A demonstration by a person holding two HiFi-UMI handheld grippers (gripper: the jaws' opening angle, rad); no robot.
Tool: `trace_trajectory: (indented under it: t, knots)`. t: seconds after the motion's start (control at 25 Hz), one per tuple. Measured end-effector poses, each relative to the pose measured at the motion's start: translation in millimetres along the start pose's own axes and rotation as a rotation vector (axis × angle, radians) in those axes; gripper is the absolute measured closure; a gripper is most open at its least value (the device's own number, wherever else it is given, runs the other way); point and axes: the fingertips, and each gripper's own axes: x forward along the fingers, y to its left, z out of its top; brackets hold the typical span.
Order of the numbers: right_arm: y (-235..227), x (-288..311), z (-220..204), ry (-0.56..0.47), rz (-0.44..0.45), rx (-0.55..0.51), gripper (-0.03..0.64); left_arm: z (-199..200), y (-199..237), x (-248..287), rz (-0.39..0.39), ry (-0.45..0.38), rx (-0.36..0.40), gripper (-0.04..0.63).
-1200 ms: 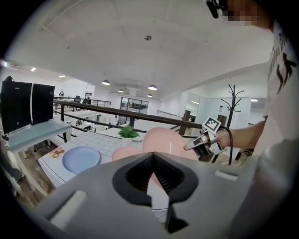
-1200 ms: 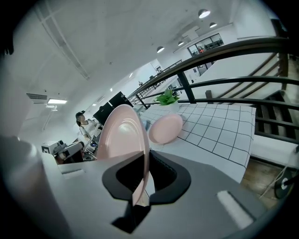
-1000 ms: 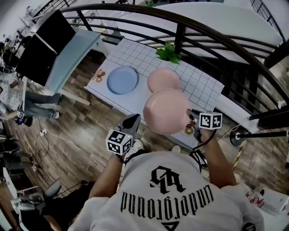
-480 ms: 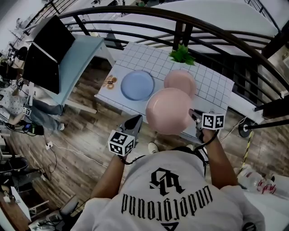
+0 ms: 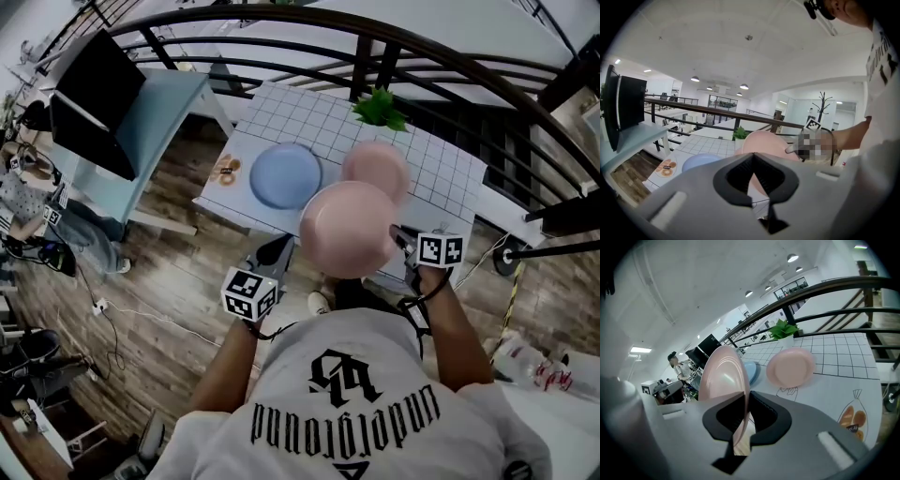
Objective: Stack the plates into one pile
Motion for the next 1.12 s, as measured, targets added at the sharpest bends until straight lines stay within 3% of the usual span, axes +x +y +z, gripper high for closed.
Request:
trace_trajectory:
  t: [0.48,1.12]
  knots:
    - [-54,18,27,0.019,-0.018,0.052,0.597,8,8,65,-0.026,0.048,0.004,0.546]
    - [-177,58,82,0.071,-0.068,0.170,0.595,6,15,193,-0.058,0.174,-0.008,0.546]
